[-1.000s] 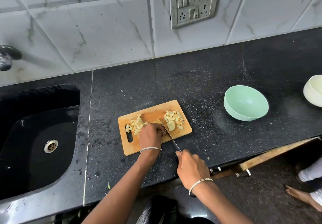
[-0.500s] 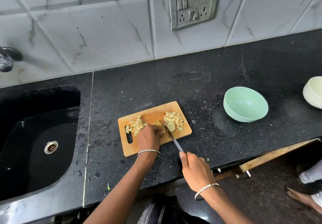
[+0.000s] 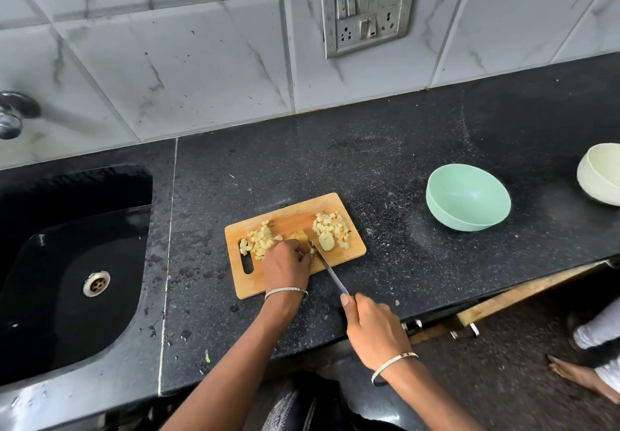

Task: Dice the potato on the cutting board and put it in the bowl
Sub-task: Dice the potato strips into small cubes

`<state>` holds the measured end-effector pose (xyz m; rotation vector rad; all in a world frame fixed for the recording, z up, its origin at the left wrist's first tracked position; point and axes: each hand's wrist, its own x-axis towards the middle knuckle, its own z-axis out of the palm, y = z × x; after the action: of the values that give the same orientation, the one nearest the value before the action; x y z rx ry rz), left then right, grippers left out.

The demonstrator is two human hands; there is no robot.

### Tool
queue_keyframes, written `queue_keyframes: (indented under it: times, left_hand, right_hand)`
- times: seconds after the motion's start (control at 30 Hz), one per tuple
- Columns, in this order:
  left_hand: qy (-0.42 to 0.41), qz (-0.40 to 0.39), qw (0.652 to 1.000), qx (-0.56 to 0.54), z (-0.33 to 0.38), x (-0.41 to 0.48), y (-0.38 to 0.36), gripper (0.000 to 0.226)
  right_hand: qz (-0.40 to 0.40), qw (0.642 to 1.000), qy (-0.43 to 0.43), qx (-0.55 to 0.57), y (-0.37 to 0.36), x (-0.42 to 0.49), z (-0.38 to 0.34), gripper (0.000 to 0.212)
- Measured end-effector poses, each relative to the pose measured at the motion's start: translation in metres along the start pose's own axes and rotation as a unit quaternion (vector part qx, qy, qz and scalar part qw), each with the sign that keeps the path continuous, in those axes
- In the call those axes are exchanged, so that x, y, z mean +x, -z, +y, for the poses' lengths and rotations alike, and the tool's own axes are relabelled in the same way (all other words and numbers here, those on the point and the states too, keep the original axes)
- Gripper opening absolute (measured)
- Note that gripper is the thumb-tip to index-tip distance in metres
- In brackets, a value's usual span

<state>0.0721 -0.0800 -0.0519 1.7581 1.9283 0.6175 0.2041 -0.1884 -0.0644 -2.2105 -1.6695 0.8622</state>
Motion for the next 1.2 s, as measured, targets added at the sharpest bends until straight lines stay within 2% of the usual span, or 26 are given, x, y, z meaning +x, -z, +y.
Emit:
queue_keyframes:
  times: [0.47, 0.73, 0.83, 0.97, 1.2]
  left_hand:
    - [0.020, -0.004, 0.999, -0.032, -0.003, 0.002, 0.000, 0.016]
    - [0.028, 0.001, 0.999, -0.023, -0.002, 0.004, -0.001, 0.009]
    - [0.017, 0.007, 1.000, -0.019, -0.004, 0.005, -0.003, 0.008]
    - [0.017, 0.015, 1.000, -0.005, -0.003, 0.005, -0.003, 0.005]
    - [-0.053, -0.034, 0.998, 0.014, 0.000, 0.003, -0.013, 0.004]
  right_hand:
    - [0.007, 1.000, 0.006, -0.014, 0.003, -0.006, 0.000, 0.037]
    - [0.004, 0.999, -0.010, -0.049, 0.000, -0.009, -0.010, 0.038]
    - [-0.003, 0.999, -0.004, -0.045, 0.001, -0.009, -0.009, 0.037]
    - [0.033, 0.996, 0.011, -0.086, 0.008, -0.017, -0.003, 0.038]
    - [0.039, 0.995, -0.004, -0.088, 0.018, -0.004, 0.010, 0.036]
